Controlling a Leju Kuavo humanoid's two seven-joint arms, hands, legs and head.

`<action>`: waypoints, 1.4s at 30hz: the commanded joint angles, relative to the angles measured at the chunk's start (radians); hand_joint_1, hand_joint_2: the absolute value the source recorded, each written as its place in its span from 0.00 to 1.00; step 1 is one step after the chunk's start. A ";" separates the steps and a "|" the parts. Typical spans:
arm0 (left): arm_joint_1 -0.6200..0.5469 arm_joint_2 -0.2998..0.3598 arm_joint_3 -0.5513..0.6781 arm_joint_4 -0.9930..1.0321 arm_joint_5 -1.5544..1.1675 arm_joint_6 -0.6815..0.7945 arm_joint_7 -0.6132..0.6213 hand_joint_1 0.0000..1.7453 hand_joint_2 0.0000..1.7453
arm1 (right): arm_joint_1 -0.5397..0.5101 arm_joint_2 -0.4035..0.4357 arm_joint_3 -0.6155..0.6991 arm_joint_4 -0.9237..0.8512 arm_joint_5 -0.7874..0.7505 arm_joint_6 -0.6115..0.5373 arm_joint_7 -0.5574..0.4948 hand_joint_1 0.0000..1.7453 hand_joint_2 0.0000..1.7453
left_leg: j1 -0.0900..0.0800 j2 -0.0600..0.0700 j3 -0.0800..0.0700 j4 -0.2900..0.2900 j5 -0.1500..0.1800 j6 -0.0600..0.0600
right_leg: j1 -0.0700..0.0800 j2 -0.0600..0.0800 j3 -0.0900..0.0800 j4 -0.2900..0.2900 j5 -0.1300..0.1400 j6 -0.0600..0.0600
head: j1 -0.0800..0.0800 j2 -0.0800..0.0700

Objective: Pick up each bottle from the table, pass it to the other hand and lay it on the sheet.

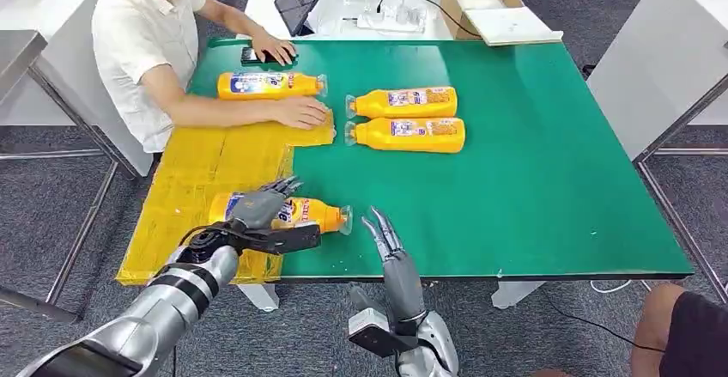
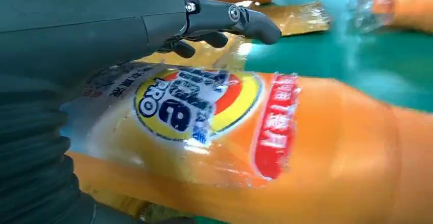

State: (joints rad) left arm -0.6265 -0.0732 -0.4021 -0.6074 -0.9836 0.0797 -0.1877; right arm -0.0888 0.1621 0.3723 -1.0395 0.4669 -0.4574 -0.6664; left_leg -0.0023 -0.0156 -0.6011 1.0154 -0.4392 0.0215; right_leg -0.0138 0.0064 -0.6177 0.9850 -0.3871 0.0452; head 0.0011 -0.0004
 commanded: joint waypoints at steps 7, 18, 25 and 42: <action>0.248 0.013 0.097 -0.424 0.485 -0.029 -0.209 0.00 1.00 | -0.033 -0.038 0.049 0.056 -0.049 -0.038 -0.032 0.00 0.00 | 0.001 0.005 0.003 -0.001 -0.003 -0.002 | 0.001 0.003 0.002 -0.001 -0.001 -0.002 | 0.000 0.000; 0.277 -0.042 0.177 -0.548 0.572 0.227 -0.275 0.00 1.00 | -0.034 -0.020 0.035 0.072 -0.022 -0.027 -0.032 0.00 0.00 | 0.001 0.003 0.001 0.000 -0.002 -0.001 | 0.001 0.001 0.000 -0.001 -0.001 -0.002 | 0.000 0.000; 0.348 -0.101 0.235 -0.693 0.910 0.109 -0.287 0.00 1.00 | -0.004 -0.008 -0.002 -0.016 -0.161 0.045 -0.032 0.00 0.00 | 0.001 0.002 -0.001 0.000 -0.002 -0.001 | 0.001 0.001 -0.002 0.000 -0.001 -0.001 | 0.000 0.000; 0.452 -0.093 0.201 -0.744 1.078 0.058 -0.226 0.00 1.00 | 0.027 -0.064 -0.093 -0.147 0.107 -0.227 0.070 0.00 1.00 | 0.000 0.003 0.003 -0.001 -0.003 -0.001 | 0.001 0.000 0.001 -0.001 -0.003 -0.002 | 0.000 0.000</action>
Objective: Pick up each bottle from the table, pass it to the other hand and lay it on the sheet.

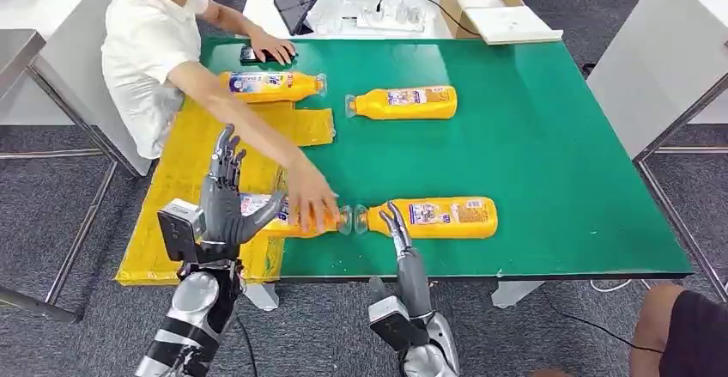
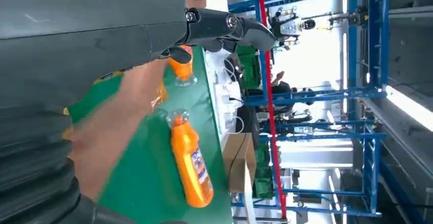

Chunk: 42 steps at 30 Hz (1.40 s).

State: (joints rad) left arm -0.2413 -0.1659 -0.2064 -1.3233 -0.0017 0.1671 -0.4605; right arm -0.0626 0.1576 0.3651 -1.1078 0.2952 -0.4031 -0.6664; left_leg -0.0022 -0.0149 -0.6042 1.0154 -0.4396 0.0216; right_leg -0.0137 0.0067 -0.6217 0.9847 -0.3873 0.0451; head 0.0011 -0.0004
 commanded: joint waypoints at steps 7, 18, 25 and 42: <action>0.124 0.013 -0.019 -0.108 0.010 -0.005 0.033 0.00 1.00 | -0.033 -0.184 -0.203 -0.140 0.625 -0.254 0.303 0.00 1.00 | 0.000 0.000 0.004 0.000 -0.002 -0.001 | 0.000 -0.002 0.005 -0.001 -0.002 -0.001 | 0.000 0.000; 0.144 -0.002 0.022 -0.096 -0.019 -0.012 0.045 0.00 1.00 | -0.042 -0.217 -0.204 -0.050 0.703 -0.121 0.439 0.00 1.00 | -0.001 0.001 0.004 -0.001 -0.002 -0.001 | 0.000 0.000 0.004 -0.002 -0.001 -0.001 | 0.000 0.000; 0.148 -0.004 0.036 -0.084 -0.033 -0.026 0.045 0.00 1.00 | -0.080 -0.258 -0.178 0.072 0.749 0.033 0.550 0.00 1.00 | -0.001 0.002 0.006 -0.002 -0.002 -0.001 | 0.000 0.001 0.006 -0.003 -0.001 -0.001 | 0.000 0.000; 0.118 -0.010 0.034 -0.055 -0.042 -0.040 0.054 0.00 1.00 | -0.254 -0.286 -0.182 0.337 0.944 -0.091 0.670 0.00 1.00 | -0.002 0.001 0.003 -0.001 -0.001 -0.001 | -0.001 0.000 0.004 -0.002 0.000 -0.001 | 0.000 0.000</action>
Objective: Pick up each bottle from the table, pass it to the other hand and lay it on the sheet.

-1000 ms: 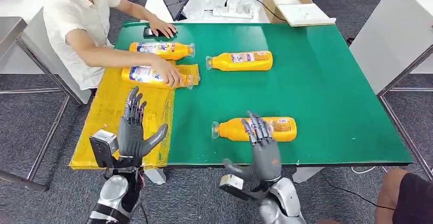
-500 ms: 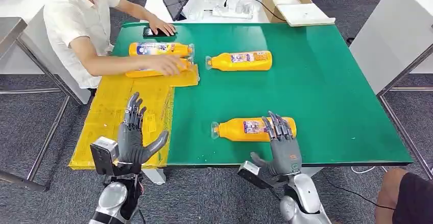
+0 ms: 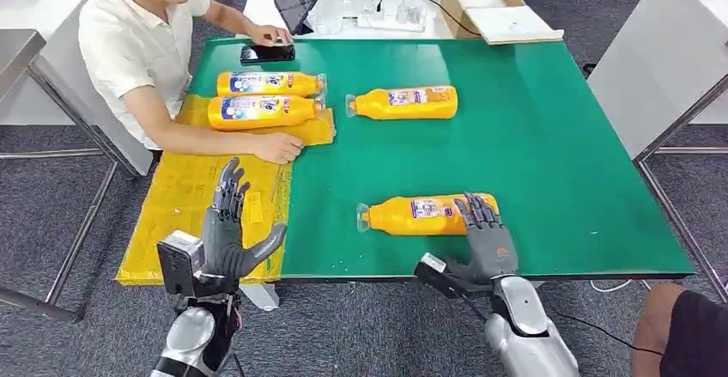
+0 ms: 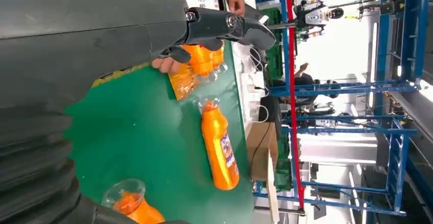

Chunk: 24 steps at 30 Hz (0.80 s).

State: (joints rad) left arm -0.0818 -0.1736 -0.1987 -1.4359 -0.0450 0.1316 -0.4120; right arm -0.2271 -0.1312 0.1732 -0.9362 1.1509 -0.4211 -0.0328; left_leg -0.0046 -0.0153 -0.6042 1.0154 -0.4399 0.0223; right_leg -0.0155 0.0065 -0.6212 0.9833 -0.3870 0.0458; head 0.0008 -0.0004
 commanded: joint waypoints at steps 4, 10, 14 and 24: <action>-0.049 -0.002 0.024 0.050 0.002 -0.005 0.005 0.00 1.00 | -0.102 0.015 0.018 0.149 0.111 -0.086 0.031 0.00 1.00 | 0.000 0.002 0.003 -0.001 -0.001 -0.001 | 0.001 0.001 0.003 0.000 -0.001 -0.001 | 0.000 0.000; -0.052 0.000 0.021 0.048 0.002 -0.006 0.005 0.00 1.00 | -0.105 0.027 0.015 0.140 0.087 -0.058 0.011 0.00 1.00 | 0.001 0.002 0.004 -0.001 -0.001 -0.002 | 0.001 0.001 0.004 -0.001 -0.001 -0.002 | 0.000 0.000; -0.052 0.000 0.021 0.048 0.002 -0.006 0.005 0.00 1.00 | -0.105 0.027 0.015 0.140 0.087 -0.058 0.011 0.00 1.00 | 0.001 0.003 0.004 0.000 -0.002 -0.002 | 0.001 0.001 0.004 0.000 -0.001 -0.002 | 0.000 0.000; -0.069 0.002 0.017 0.065 0.011 -0.013 0.011 0.00 1.00 | -0.181 0.022 0.019 0.289 0.042 0.080 0.044 0.00 1.00 | 0.001 0.002 0.002 0.000 -0.001 -0.001 | 0.001 0.001 0.002 0.000 0.000 -0.001 | 0.000 0.000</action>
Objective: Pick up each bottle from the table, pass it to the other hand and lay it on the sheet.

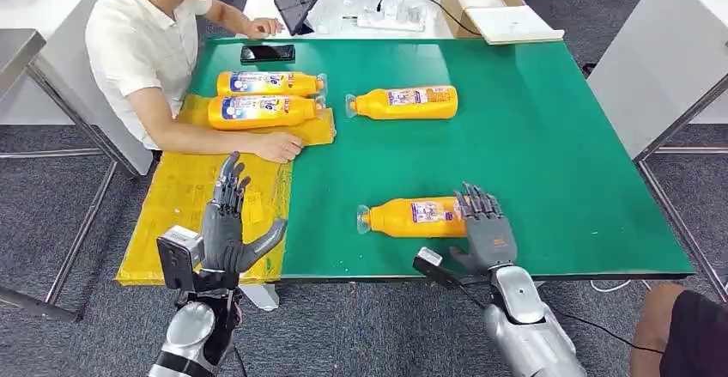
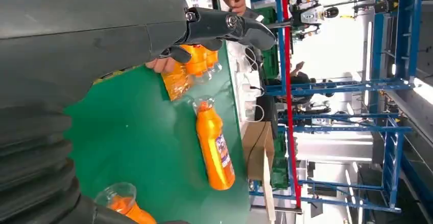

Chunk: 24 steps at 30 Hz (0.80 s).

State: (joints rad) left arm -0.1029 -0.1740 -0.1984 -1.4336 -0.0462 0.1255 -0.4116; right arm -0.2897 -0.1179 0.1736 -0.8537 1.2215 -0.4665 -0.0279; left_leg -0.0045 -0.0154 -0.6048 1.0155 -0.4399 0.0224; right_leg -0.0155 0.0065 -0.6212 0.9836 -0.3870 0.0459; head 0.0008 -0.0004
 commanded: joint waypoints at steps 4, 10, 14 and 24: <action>-0.065 0.003 0.011 0.087 0.019 -0.014 0.015 0.00 1.00 | -0.191 0.005 0.019 0.337 -0.031 0.149 0.056 0.00 1.00 | 0.001 0.003 0.005 -0.001 -0.001 -0.002 | 0.001 0.000 0.004 -0.001 0.000 -0.002 | 0.000 0.000; -0.074 0.004 0.004 0.103 0.024 -0.020 0.017 0.00 1.00 | -0.253 -0.003 0.047 0.433 0.002 0.208 0.089 0.13 1.00 | 0.001 0.001 0.008 -0.001 0.000 -0.001 | 0.001 -0.001 0.008 -0.002 0.000 -0.002 | 0.000 0.000; -0.075 0.005 0.007 0.105 0.029 -0.024 0.018 0.00 1.00 | -0.283 -0.010 0.082 0.465 0.044 0.222 0.122 0.80 1.00 | 0.001 0.001 0.011 -0.001 0.000 -0.001 | 0.001 -0.001 0.010 -0.002 0.000 -0.002 | 0.000 0.000; -0.090 0.014 -0.005 0.131 0.054 -0.039 0.008 0.00 1.00 | -0.257 0.028 -0.048 0.467 -0.171 0.292 -0.135 1.00 1.00 | 0.001 -0.001 0.013 -0.002 0.000 -0.001 | 0.002 -0.002 0.012 -0.003 0.000 -0.001 | 0.000 0.000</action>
State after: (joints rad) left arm -0.1459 -0.1740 -0.1984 -1.3886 -0.0099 0.0942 -0.3983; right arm -0.5715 -0.1198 0.2083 -0.4867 1.2088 -0.2411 0.0216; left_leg -0.0046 -0.0149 -0.5953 1.0156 -0.4395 0.0229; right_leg -0.0154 0.0067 -0.6128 0.9829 -0.3866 0.0463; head 0.0011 -0.0004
